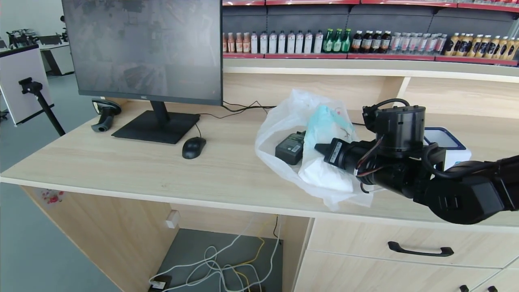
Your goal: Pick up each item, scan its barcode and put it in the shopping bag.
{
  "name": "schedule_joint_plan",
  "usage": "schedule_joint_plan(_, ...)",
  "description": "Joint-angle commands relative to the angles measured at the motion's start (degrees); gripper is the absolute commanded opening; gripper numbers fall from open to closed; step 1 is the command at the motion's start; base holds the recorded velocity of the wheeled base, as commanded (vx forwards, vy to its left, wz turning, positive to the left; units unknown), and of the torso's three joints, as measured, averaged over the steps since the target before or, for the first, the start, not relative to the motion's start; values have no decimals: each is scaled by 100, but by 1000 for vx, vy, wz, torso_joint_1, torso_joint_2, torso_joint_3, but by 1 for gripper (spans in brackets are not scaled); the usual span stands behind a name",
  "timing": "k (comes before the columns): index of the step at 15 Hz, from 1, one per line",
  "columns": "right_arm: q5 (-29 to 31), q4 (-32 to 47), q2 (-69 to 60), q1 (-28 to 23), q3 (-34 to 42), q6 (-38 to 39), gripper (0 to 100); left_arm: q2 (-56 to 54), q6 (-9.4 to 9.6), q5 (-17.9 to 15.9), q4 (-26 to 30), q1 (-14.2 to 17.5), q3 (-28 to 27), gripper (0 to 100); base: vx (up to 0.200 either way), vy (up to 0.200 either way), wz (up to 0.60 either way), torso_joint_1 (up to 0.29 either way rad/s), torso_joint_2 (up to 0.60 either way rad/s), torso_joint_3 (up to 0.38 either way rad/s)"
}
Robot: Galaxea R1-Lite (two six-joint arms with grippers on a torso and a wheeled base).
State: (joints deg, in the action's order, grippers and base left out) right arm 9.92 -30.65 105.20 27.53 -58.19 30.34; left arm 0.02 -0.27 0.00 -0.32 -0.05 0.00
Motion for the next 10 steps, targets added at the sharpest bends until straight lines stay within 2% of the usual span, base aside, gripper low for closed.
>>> schedule_joint_plan(1,10,32,141,-72,71,-11,0,-2,-8,0,-3,-4,0,100,0,0,0,0,0,0)
schedule_joint_plan(5,10,32,220,-257,-246,-11,0,-2,-8,0,-3,-4,0,100,0,0,0,0,0,0)
schedule_joint_plan(8,1,50,-167,-520,88,-37,0,-2,-8,0,-3,-4,0,100,0,0,0,0,0,0)
schedule_joint_plan(10,1,50,-352,-520,317,-81,0,-2,-8,0,-3,-4,0,100,0,0,0,0,0,0)
